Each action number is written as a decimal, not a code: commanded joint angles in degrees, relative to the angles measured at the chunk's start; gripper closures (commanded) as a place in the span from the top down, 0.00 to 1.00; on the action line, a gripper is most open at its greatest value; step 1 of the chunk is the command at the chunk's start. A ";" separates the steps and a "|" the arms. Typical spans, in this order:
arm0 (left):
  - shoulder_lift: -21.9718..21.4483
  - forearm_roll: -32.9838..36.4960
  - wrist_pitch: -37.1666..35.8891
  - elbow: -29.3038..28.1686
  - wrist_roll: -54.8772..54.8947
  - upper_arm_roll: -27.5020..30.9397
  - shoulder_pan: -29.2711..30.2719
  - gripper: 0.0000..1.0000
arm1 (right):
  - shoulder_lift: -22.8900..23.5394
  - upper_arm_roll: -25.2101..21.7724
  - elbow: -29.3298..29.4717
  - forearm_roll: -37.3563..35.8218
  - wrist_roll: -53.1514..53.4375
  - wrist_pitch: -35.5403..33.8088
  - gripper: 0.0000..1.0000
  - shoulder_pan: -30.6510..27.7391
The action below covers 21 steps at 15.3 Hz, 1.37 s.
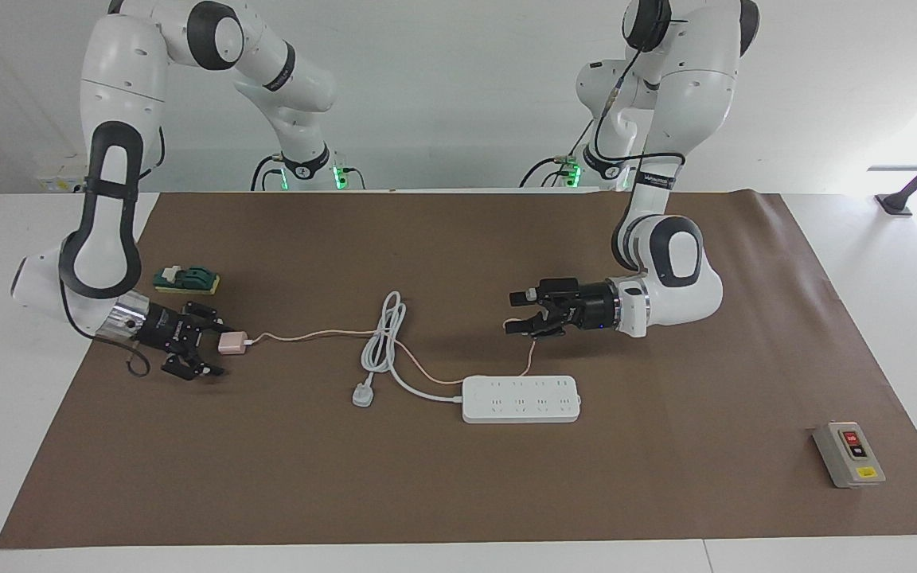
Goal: Plug charger into power strip
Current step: 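Grasp the pink charger with the right gripper and lift it, then carry the pink charger with the right gripper toward the left gripper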
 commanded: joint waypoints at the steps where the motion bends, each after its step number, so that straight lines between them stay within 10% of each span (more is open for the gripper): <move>1: 0.60 -0.73 -1.38 0.11 1.52 0.22 0.24 1.00 | -0.49 0.62 -1.62 1.42 -1.98 1.26 0.41 0.03; 4: 0.69 -0.64 -2.70 0.11 1.60 0.31 0.51 1.00 | -0.57 0.62 -2.06 1.51 -5.50 1.26 0.00 -0.06; 11: 0.69 -0.55 -2.70 0.28 1.78 0.31 0.77 1.00 | -1.01 1.84 1.70 1.33 -1.31 -3.65 0.00 0.47; 21: 0.69 -0.46 -2.97 0.28 1.87 0.31 0.86 1.00 | -6.37 2.38 8.92 5.72 18.74 -6.39 0.00 16.01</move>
